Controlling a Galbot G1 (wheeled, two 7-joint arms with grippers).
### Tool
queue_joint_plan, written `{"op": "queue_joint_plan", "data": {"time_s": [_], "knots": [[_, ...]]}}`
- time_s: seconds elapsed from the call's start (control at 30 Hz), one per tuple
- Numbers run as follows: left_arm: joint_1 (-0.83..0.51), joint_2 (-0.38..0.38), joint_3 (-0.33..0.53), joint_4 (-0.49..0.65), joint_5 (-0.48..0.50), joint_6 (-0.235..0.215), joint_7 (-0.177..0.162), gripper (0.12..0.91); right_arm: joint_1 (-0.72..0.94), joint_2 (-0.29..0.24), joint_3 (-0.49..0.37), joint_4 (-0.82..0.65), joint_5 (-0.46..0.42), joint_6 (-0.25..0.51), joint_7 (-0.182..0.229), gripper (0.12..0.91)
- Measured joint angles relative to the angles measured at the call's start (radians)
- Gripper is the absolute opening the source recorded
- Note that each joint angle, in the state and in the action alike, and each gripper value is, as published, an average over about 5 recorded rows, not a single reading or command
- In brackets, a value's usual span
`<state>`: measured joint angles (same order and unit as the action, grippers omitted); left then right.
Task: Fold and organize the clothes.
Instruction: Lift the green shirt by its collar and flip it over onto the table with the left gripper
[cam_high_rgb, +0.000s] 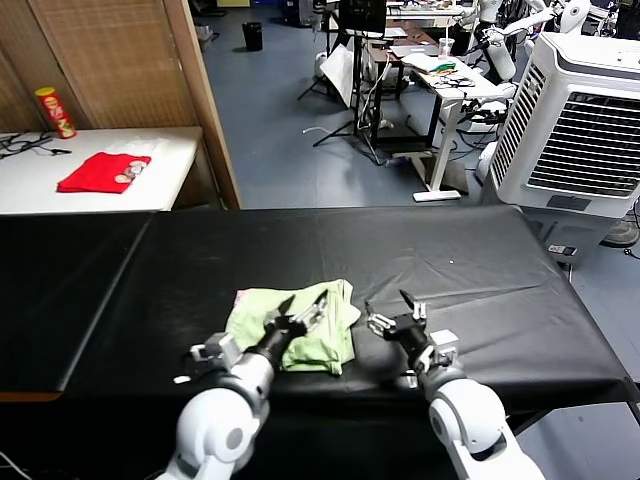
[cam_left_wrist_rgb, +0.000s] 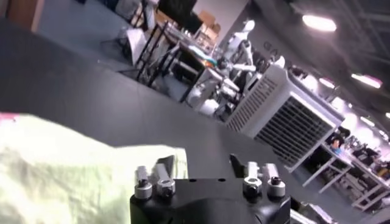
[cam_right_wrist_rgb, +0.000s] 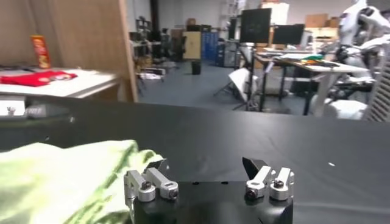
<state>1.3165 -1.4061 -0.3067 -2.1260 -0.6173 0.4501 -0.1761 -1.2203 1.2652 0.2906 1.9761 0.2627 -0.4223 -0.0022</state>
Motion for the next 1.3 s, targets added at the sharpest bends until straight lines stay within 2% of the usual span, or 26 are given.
{"op": "queue_joint_plan", "data": {"time_s": [0.2, 0.33, 0.47, 0.6, 0.73, 0.87, 1.17, 1.3], "knots": [[0.056, 0.056, -0.104, 0.007, 0.07, -0.035, 0.022, 0.798, 0.06, 0.009, -0.087, -0.058, -0.045, 0.011, -0.02, 0.798], [0.089, 0.06, -0.158, 0.019, 0.098, -0.052, 0.034, 0.798, 0.08, 0.026, -0.136, -0.115, -0.14, 0.023, -0.031, 0.798], [0.103, 0.055, -0.193, 0.035, 0.074, -0.055, 0.043, 0.798, 0.072, 0.038, -0.146, -0.139, -0.236, 0.029, -0.018, 0.798], [0.107, 0.047, -0.225, 0.054, 0.014, -0.055, 0.051, 0.798, 0.065, 0.051, -0.139, -0.131, -0.24, 0.06, 0.015, 0.798], [0.11, 0.04, -0.254, 0.069, -0.078, -0.054, 0.057, 0.798, 0.061, 0.059, -0.126, -0.097, -0.169, 0.089, 0.036, 0.798], [0.109, 0.032, -0.281, 0.085, -0.188, -0.041, 0.049, 0.798, 0.045, 0.052, -0.108, -0.056, -0.125, 0.108, 0.038, 0.798], [0.098, 0.021, -0.311, 0.131, -0.416, -0.021, 0.024, 0.798, 0.006, 0.041, -0.086, 0.012, -0.116, 0.117, 0.034, 0.798], [0.092, 0.018, -0.314, 0.146, -0.485, -0.005, 0.016, 0.798, 0.001, 0.043, -0.084, 0.021, -0.116, 0.117, 0.034, 0.798]]}}
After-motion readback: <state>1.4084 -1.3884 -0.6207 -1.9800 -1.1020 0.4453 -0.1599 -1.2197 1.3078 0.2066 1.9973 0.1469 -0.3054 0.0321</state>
